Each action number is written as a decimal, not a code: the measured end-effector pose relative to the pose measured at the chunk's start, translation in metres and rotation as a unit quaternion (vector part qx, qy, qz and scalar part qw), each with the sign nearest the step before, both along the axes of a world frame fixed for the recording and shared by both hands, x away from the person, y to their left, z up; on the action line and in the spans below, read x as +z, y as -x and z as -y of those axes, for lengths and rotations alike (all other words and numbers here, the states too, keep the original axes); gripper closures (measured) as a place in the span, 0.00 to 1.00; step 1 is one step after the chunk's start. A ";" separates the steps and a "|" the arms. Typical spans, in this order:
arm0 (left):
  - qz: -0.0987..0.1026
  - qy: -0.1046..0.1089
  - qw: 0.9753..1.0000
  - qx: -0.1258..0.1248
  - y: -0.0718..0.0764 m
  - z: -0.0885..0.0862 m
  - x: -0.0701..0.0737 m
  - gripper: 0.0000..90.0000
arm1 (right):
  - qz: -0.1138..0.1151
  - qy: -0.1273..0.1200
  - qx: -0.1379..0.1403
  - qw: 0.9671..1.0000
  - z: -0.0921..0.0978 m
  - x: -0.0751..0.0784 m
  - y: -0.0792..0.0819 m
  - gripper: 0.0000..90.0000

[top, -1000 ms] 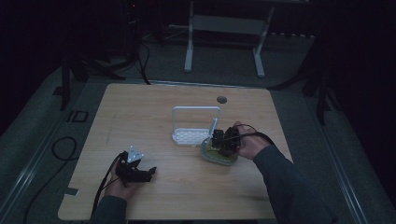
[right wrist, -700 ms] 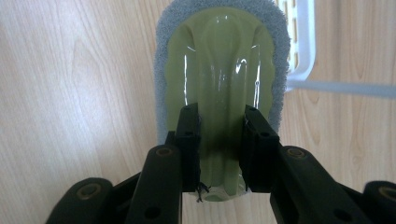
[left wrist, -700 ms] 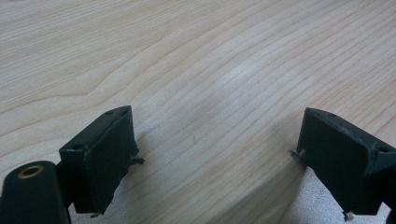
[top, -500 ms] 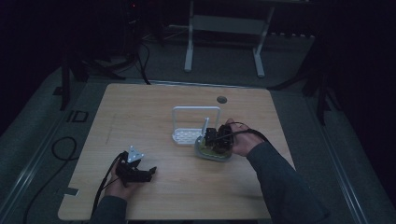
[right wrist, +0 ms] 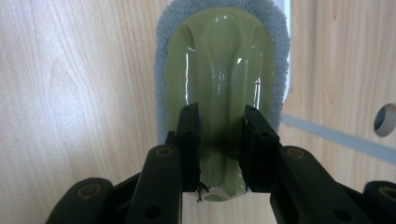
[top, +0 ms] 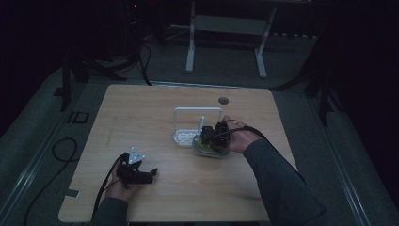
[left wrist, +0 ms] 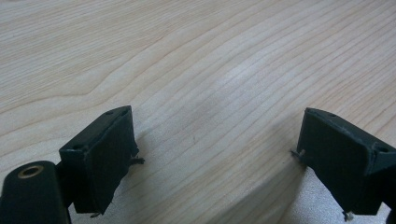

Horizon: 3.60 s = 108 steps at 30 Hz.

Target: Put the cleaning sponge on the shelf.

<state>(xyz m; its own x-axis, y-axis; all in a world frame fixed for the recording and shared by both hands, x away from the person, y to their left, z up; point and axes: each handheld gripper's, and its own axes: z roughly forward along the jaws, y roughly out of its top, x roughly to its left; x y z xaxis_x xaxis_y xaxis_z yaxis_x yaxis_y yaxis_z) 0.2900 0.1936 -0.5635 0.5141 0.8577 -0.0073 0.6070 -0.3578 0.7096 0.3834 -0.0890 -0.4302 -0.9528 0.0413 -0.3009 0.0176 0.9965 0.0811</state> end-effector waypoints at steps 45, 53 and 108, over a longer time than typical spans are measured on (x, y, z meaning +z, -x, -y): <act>-0.001 0.001 1.000 0.000 0.000 0.000 0.000 0.13 | 0.069 0.002 0.031 0.997 -0.037 -0.003 -0.015 0.80; -0.001 0.001 1.000 0.000 0.000 0.000 0.000 0.13 | 0.069 0.002 0.034 0.997 -0.042 -0.001 -0.014 0.80; -0.001 -0.001 1.000 -0.001 0.000 0.000 0.000 0.13 | 0.132 0.050 0.058 0.988 -0.061 -0.045 -0.033 0.79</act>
